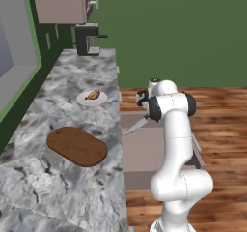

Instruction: Pick up the knife from the drawer and place it on the cutting board. Then place the meat from the plate to the cutting board.

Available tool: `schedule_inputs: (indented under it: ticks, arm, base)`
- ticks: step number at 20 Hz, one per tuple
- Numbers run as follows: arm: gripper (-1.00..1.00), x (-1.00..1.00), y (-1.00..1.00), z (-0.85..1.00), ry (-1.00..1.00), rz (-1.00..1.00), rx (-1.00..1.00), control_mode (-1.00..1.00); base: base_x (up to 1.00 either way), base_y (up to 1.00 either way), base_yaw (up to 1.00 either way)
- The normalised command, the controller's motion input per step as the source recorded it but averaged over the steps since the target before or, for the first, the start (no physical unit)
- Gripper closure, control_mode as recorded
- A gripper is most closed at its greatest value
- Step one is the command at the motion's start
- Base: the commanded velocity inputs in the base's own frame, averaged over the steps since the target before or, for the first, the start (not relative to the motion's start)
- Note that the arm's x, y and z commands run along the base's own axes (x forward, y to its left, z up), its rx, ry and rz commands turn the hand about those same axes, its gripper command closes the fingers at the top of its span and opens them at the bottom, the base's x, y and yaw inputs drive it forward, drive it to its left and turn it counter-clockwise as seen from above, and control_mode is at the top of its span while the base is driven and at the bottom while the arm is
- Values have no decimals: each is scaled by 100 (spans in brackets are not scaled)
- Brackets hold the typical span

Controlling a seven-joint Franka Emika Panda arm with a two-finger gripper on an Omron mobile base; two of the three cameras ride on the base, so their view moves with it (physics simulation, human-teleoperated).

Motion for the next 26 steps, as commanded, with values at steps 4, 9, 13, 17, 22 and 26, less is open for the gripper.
schedule_inputs:
  ticks: [4,9,13,17,22,26]
  arm:
    - [100,-57,-80,72,-14,3,-2,-100]
    - [100,-36,-19,100,-7,-1,0,-100]
    - [100,-82,-3,100,-32,-7,0,-100]
    - [100,-95,0,100,-49,-9,0,-100]
    - [100,-100,3,87,-35,-15,1,-100]
    - [100,-100,10,60,-10,-31,5,-100]
  base:
    - [0,0,0]
    - [0,0,0]
    - [0,0,0]
    - [0,0,0]
    - [0,0,0]
    - [0,0,0]
